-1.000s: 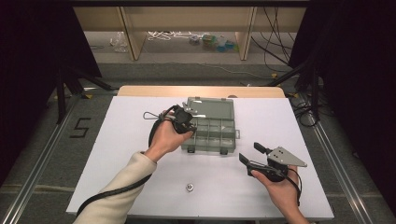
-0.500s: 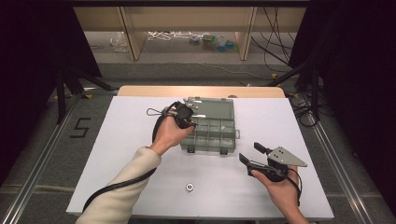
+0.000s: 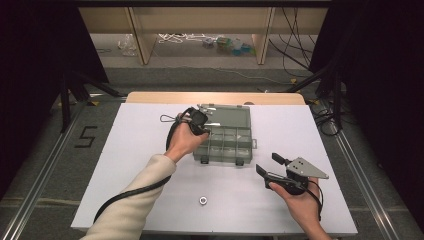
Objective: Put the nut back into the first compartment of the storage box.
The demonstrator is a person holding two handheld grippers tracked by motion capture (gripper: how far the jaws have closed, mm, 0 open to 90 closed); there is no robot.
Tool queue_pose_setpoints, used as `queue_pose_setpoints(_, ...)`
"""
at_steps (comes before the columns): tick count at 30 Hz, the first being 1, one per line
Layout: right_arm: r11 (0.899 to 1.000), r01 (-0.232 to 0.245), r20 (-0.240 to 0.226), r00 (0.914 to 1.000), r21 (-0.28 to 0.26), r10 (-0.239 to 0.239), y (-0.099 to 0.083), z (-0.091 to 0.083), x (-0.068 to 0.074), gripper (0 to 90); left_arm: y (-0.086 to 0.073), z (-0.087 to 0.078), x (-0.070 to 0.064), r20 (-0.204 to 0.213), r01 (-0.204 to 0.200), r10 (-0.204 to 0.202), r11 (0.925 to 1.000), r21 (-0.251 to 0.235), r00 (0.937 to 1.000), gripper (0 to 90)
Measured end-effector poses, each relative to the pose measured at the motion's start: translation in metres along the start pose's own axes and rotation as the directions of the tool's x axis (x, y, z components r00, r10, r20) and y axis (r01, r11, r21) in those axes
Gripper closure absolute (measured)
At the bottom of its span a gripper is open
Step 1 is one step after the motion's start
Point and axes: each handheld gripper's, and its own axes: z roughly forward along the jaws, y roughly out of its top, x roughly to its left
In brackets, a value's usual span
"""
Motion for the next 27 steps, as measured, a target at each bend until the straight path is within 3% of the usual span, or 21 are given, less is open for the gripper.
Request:
queue_pose_setpoints(2, 1.0, 0.002, 0.002, 1.0, -0.001, -0.002, 0.0, 0.0, 0.0, 27.6, 0.001, 0.002, 0.001, 0.0, -0.01, 0.01, 1.0, 0.0, 1.0, 70.3)
queue_pose_setpoints(3, 1.0, 0.001, -0.001, 1.0, 0.006, -0.001, 0.0, -0.001, 0.0, 27.7, 0.0, 0.003, 0.0, -0.005, 0.011, -0.011, 0.9999, -0.001, 0.9999, 70.3)
queue_pose_setpoints(5, 1.0, 0.002, -0.002, 1.0, 0.01, -0.002, 0.0, -0.001, 0.0, 27.6, 0.001, 0.004, 0.001, 0.0, -0.008, 0.008, 1.0, 0.005, 1.0, 70.3)
queue_pose_setpoints(14, 1.0, 0.005, 0.0, 1.0, 0.006, -0.005, 0.0, -0.001, 0.0, 27.6, 0.002, 0.01, 0.003, -0.003, -0.027, 0.027, 0.9996, 0.007, 0.9996, 70.3)
queue_pose_setpoints(15, 1.0, 0.004, 0.001, 1.0, 0.006, -0.004, 0.0, -0.001, 0.0, 27.6, 0.001, 0.011, 0.001, -0.011, 0.006, -0.006, 1.0, 0.004, 0.9999, 70.3)
queue_pose_setpoints(27, 1.0, 0.003, -0.001, 1.0, 0.005, -0.003, 0.0, -0.001, -0.001, 27.6, 0.002, 0.021, 0.008, -0.015, -0.036, 0.036, 0.9993, 0.01, 0.9992, 70.3)
